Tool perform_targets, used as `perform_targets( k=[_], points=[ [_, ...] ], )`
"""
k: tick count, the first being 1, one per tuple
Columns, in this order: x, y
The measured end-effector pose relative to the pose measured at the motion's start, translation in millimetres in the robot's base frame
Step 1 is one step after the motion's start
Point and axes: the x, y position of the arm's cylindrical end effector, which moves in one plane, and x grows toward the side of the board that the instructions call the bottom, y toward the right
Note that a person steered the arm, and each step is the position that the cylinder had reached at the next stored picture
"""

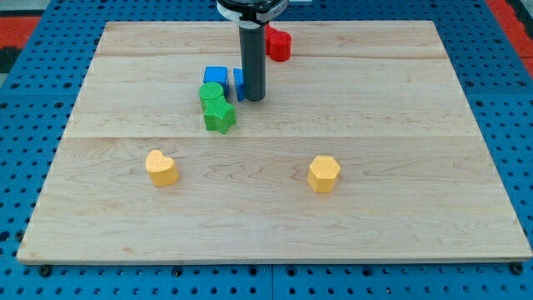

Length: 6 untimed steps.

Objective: Move the red star left a bit

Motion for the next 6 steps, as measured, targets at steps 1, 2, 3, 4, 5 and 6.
perform_targets(
  k=[1, 2, 3, 4, 5, 6],
  points=[
    [0, 8],
    [5, 60],
    [-24, 117],
    [-87, 165],
    [-134, 128],
    [-157, 44]
  ],
)
